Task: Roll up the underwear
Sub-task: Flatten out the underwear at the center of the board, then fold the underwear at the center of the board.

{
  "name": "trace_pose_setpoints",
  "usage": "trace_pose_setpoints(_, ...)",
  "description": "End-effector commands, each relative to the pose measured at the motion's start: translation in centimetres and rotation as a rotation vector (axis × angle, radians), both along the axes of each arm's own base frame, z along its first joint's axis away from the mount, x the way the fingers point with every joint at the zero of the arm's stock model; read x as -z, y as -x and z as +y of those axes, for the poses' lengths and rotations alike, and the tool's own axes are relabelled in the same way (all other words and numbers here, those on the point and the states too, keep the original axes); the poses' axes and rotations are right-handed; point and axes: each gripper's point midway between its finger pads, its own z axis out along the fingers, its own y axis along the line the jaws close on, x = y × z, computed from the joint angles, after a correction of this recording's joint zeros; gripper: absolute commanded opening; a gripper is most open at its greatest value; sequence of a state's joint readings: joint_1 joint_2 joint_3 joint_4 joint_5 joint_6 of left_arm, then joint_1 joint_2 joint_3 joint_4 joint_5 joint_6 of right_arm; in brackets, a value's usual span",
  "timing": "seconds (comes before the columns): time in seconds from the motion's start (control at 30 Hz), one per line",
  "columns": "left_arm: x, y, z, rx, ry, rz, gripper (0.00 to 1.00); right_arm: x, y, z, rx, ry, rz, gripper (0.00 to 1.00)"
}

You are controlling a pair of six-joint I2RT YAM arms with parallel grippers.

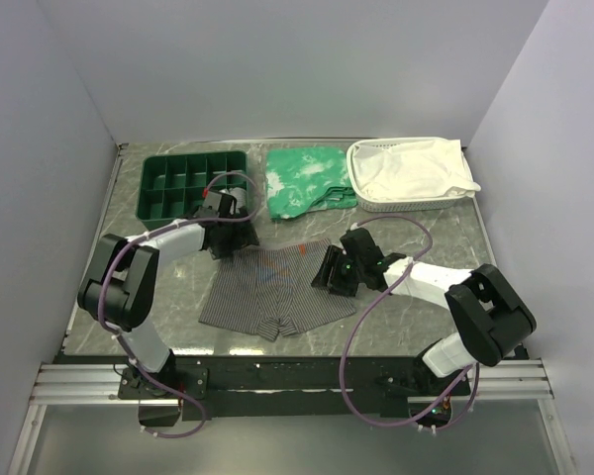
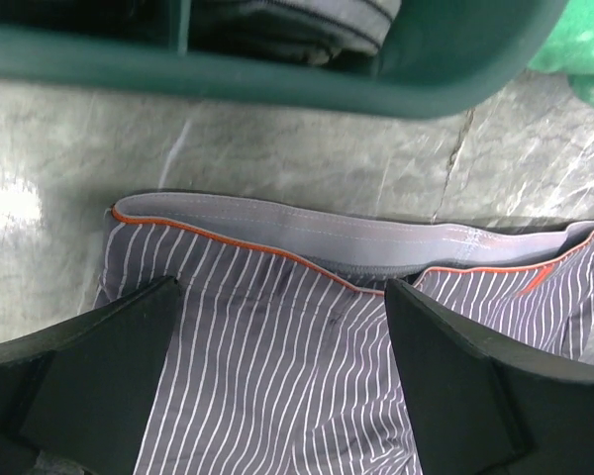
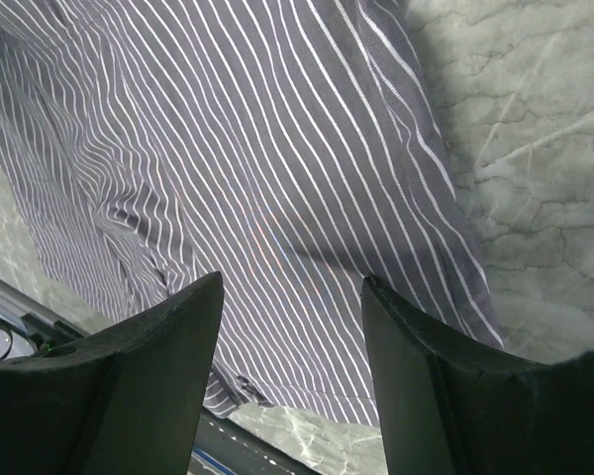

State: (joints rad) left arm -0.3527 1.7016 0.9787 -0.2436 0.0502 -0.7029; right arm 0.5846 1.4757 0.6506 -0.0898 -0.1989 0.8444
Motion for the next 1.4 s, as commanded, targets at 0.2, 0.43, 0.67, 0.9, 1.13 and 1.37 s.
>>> trace_pose_setpoints(0.2,-0.7,-1.0,-0.4,0.005,0.014,-0.008,0.93,2.2,-1.3,-3.5,0.095,0.193,0.018,0.66)
trace_pose_setpoints(0.43,-4.7,-0.7,-0.9,0.03,0.061,-0.088,0.99,0.6,-2.9,-3.1,0.055,0.155,-0.049,0.67)
trace_pose_setpoints(0.67,-12.5,-2.3,-3.0,0.123,0.148,-0.245,0.96,-6.8,-4.0,-2.6,0.032,0.047,-0.275,0.71)
trace_pose_setpoints(0.9,-17.0,-2.8,-7.7,0.223,0.199,-0.302,0.96,-7.6,-3.6,-8.4,0.205,0.088,-0.237,0.68)
trace_pose_setpoints(1.13,-14.8,-3.2,-14.0,0.271,0.158,-0.214,0.97,-4.7,-1.7,-9.6,0.229,0.082,-0.141,0.63)
trace_pose_setpoints(1.37,-12.1,-3.7,-19.3,0.282,0.145,-0.137,0.98,-2.4,-0.4,-10.4,0.262,0.071,-0.078,0.59)
